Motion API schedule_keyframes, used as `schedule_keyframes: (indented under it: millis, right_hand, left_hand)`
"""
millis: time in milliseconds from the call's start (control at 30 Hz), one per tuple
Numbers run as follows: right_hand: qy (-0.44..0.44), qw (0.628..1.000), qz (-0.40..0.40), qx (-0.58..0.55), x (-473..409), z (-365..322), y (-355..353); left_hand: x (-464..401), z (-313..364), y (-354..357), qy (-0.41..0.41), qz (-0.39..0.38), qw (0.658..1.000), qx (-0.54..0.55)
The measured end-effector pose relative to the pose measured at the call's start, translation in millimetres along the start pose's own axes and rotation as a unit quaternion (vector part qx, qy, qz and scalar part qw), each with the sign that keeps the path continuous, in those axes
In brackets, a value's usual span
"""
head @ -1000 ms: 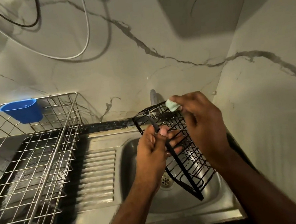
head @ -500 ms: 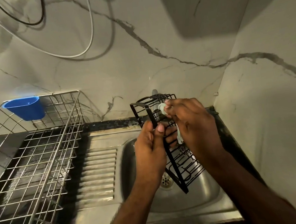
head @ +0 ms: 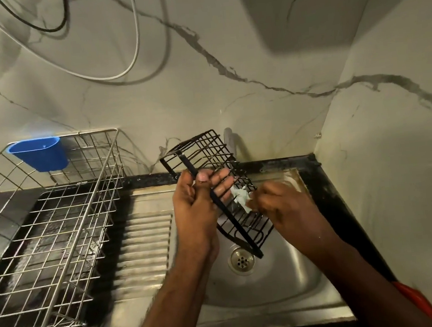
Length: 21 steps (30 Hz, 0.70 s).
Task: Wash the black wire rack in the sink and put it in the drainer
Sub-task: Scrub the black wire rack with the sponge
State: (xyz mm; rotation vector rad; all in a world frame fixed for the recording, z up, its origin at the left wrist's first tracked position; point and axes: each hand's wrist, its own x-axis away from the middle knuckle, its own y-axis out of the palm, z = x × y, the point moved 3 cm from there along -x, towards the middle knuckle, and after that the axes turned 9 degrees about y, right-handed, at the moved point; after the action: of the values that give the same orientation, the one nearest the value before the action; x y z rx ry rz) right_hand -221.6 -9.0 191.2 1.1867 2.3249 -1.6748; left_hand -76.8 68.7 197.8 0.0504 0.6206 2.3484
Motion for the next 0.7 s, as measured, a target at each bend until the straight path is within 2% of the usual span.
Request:
schedule_keyframes:
  millis: [100, 133, 233, 300, 433, 567, 700]
  right_hand:
    - [0.012, 0.999, -0.034, 0.002, -6, -2, -6]
    - [0.014, 1.0, -0.015, 0.008, -11, -5, -11]
    - [0.025, 0.994, 0.109, 0.018, -32, -21, -35]
    - [0.024, 0.99, 0.142, 0.007, -46, -31, -43]
    - [-0.023, 0.993, 0.116, -0.027, -59, -44, -36]
    - [-0.021, 0.994, 0.102, -0.046, -48, -47, -27]
    - [-0.02, 0.999, 0.015, 0.02, -23, -33, -9]
  left_hand:
    - [-1, -2, -4, 0.001, -0.004, 1.0, -0.019]
    - [1, -3, -3, 0.003, -0.012, 1.0, -0.027]
    - [10, -9, 2, -0.003, -0.033, 0.998, -0.06]
    - [16, -12, 6, -0.003, -0.054, 0.995, -0.084]
    - [20, -7, 14, 0.024, -0.096, 0.987, -0.128]
    - [11, -2, 8, 0.026, -0.076, 0.99, -0.118]
    - [0, 1, -2, 0.024, -0.034, 0.995, -0.091]
